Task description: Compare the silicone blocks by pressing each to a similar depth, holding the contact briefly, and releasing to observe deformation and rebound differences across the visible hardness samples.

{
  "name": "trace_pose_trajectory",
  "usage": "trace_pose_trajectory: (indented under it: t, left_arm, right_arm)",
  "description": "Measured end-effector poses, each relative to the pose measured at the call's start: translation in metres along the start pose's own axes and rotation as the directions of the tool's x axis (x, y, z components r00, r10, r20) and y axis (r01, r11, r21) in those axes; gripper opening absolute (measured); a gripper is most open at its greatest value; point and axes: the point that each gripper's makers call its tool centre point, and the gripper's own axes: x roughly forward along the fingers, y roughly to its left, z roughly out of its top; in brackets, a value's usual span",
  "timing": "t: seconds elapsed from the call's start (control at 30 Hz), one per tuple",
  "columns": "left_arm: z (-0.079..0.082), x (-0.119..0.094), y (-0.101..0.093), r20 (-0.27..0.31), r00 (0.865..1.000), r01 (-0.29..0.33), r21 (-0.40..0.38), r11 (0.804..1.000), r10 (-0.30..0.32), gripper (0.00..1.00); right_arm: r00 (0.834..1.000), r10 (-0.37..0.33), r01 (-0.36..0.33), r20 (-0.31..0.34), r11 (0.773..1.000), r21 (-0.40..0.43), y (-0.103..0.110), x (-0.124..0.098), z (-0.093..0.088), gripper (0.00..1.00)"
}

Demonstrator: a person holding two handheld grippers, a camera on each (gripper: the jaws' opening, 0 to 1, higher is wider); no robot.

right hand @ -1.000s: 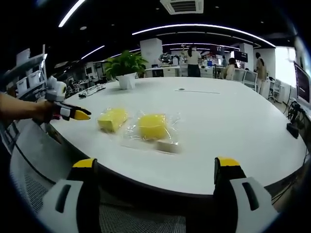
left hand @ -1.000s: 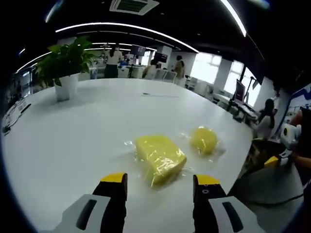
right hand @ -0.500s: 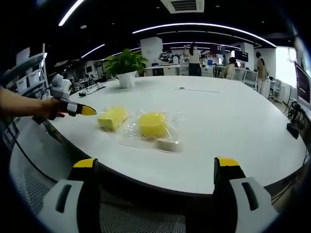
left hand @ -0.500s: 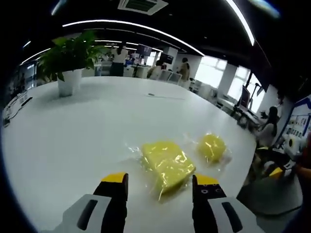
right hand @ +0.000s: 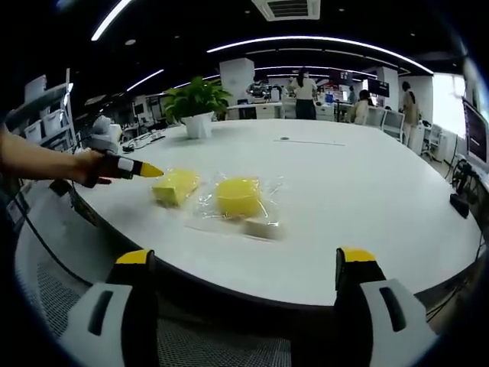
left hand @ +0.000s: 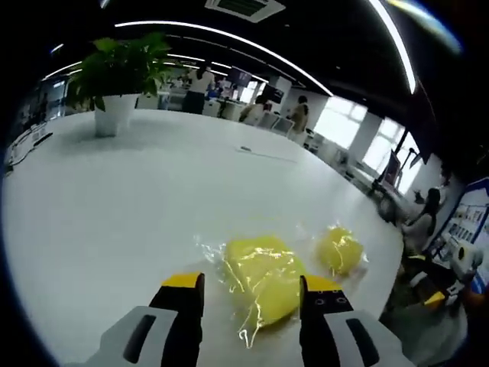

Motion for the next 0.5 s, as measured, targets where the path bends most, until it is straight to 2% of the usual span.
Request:
trace_pose_trajectory:
  t: [0.17,0.27,0.37,0.5]
  left_arm:
    - [0.001,0.010,0.008,-0.006,1.000,-0.021,-0.032,0.999,0.021,0.45]
    - [0.008,0.014,0.011,0.031,0.999,-0.019,-0.097,0.995,0.023,0.39]
    - [0.013,0.019,0.015,0.060,0.998,-0.010,-0.203,0.979,0.023,0.40]
    - [0.016,0.023,0.024,0.083,0.996,-0.013,-0.286,0.958,0.038,0.39]
  right_arm:
    - [1.000,0.001,-0.001,0.001,1.000,0.002,0.000,0.000,0.001,0.91]
    - [1.000,-0.001,0.001,0.001,1.000,0.002,-0.001,0.000,0.001,0.91]
    - [1.000,-0.001,0.001,-0.001,1.000,0.003,-0.001,0.000,0.000,0.91]
    - [1.000,-0.002,0.002,-0.003,1.000,0.004,-0.001,0.000,0.000,0.91]
